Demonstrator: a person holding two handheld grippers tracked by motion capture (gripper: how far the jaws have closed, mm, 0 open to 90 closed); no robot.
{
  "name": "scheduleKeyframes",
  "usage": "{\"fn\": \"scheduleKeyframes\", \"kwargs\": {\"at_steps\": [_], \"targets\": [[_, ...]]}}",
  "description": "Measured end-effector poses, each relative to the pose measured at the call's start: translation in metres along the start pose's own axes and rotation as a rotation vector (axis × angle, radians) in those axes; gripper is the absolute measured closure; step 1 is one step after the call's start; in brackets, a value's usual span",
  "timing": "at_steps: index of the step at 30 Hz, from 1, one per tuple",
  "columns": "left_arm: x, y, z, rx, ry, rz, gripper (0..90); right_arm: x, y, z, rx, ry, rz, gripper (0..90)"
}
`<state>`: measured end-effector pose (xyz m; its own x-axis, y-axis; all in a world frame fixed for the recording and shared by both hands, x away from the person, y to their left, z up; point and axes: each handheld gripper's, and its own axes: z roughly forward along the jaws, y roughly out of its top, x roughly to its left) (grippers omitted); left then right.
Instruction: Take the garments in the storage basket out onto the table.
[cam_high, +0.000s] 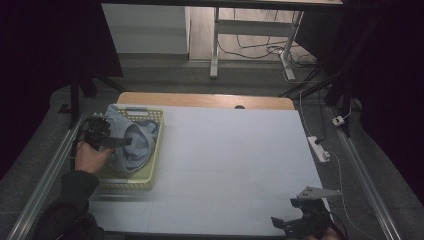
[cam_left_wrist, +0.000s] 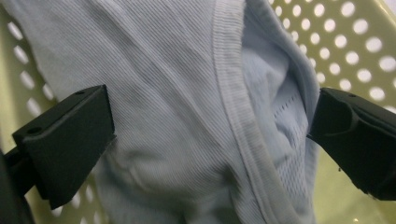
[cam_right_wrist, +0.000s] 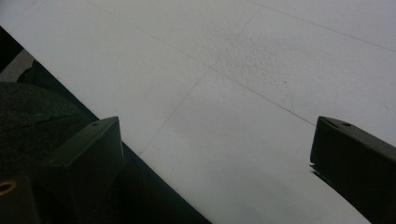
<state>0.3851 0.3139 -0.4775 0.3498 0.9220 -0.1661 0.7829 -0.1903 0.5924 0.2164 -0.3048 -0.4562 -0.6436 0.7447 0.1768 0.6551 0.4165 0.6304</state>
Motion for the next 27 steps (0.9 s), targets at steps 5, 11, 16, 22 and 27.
{"fn": "scheduleKeyframes", "kwargs": {"at_steps": [5,11,16,22,27], "targets": [[0.000,0.011,0.016,0.014,-0.034,-0.001,0.0,0.000,0.000,0.001,0.005,0.001,-0.004,2.2],[0.003,0.016,0.035,0.076,-0.055,-0.005,0.0,0.000,0.000,0.001,0.007,0.003,-0.006,2.2],[-0.004,0.020,0.053,0.179,-0.030,-0.006,0.0,0.000,0.000,0.001,0.009,0.002,-0.006,2.2],[-0.008,0.022,0.064,0.249,-0.001,0.002,1.0,0.001,0.000,0.001,0.010,0.001,-0.012,2.2],[-0.012,0.020,0.062,0.261,0.116,0.053,24.4,0.000,0.000,0.001,0.010,0.001,-0.012,2.3]]}}
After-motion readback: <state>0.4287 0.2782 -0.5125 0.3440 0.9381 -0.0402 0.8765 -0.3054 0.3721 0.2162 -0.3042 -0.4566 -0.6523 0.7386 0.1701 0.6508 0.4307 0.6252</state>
